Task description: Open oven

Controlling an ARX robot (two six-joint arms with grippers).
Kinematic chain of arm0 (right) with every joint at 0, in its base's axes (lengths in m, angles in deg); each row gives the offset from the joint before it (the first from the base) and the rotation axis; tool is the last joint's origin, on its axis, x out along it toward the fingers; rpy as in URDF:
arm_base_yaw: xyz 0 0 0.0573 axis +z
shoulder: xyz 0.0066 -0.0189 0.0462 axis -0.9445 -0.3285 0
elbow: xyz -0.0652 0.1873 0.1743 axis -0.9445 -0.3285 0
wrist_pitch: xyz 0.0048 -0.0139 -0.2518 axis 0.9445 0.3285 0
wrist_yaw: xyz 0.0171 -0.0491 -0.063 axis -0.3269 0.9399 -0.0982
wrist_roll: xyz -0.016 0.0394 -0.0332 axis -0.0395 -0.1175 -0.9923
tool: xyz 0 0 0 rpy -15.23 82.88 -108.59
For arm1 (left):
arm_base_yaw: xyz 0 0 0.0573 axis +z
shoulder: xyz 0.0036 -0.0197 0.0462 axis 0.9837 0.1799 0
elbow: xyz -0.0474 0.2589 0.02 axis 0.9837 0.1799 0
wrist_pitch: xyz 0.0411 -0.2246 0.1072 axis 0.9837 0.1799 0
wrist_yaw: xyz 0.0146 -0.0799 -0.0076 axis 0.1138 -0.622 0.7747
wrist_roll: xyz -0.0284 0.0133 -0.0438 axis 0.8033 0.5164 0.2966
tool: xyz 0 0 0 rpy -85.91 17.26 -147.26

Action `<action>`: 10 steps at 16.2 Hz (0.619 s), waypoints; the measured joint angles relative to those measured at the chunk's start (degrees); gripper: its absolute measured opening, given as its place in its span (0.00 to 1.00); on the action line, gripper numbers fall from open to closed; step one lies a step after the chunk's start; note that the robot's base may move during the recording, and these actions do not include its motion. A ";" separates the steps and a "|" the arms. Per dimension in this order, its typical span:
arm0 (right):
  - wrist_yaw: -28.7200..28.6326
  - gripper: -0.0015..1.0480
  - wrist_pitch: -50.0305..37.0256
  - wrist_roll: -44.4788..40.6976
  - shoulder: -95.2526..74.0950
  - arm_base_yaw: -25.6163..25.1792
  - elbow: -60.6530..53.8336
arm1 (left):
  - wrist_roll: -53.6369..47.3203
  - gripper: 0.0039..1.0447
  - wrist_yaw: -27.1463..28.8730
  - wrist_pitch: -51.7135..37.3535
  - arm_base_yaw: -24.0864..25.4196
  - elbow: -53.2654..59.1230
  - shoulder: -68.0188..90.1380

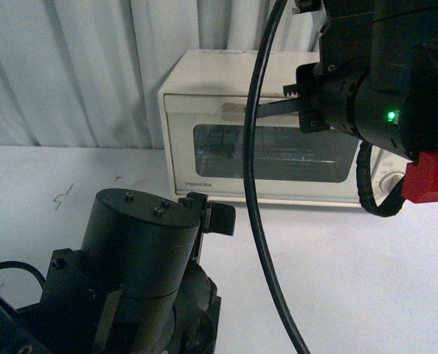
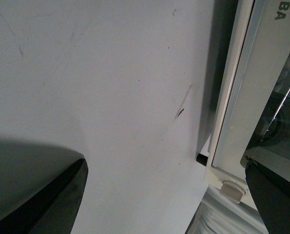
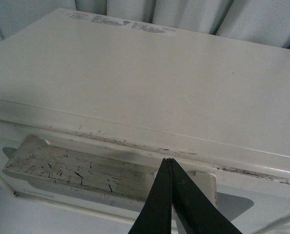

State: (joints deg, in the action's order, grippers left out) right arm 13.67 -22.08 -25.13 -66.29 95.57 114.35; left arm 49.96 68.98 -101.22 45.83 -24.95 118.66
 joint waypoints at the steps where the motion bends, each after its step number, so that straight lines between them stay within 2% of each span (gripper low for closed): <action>1: 0.00 0.02 0.09 0.20 -0.48 0.04 0.20 | 0.00 0.94 0.02 0.00 0.00 0.00 0.00; 10: 0.00 0.02 -0.55 1.51 -3.93 -0.04 1.81 | 0.00 0.94 0.02 0.00 0.00 0.00 0.00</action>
State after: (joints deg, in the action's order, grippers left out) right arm 13.67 -22.63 -23.63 -70.22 95.53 116.17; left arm 49.96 69.00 -101.22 45.83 -24.95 118.66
